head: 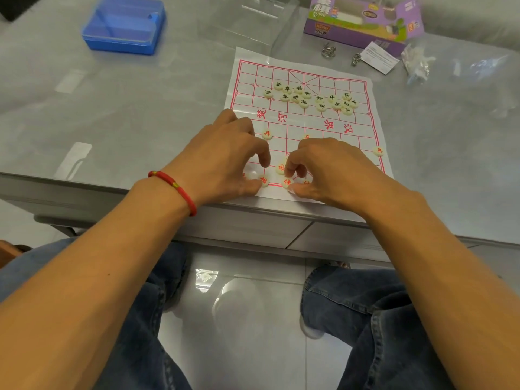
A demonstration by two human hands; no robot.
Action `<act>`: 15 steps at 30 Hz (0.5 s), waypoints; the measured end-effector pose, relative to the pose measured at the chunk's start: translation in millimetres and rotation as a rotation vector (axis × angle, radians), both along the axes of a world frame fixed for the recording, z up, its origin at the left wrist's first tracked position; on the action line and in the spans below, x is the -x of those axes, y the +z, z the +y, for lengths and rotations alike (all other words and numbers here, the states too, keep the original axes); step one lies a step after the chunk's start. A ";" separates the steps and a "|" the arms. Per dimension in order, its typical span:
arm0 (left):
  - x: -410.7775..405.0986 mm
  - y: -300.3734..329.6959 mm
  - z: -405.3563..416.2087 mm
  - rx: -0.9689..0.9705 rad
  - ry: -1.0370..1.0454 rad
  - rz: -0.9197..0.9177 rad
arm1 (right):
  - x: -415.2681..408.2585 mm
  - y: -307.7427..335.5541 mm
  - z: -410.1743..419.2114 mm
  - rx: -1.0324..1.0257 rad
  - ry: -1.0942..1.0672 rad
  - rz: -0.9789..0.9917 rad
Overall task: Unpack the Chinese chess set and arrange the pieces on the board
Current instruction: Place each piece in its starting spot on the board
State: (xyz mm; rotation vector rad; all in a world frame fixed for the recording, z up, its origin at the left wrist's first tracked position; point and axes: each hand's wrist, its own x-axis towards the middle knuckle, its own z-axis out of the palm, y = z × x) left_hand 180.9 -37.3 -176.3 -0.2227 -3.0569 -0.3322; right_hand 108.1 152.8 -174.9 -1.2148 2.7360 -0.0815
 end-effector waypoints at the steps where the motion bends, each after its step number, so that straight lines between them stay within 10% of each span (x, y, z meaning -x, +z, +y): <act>1: 0.6 -0.8 1.7 0.016 -0.007 -0.003 | -0.1 0.2 0.0 -0.001 0.000 -0.001; 15: 10.8 -12.1 6.9 0.031 -0.018 -0.025 | 0.4 -0.4 1.3 0.020 0.003 -0.006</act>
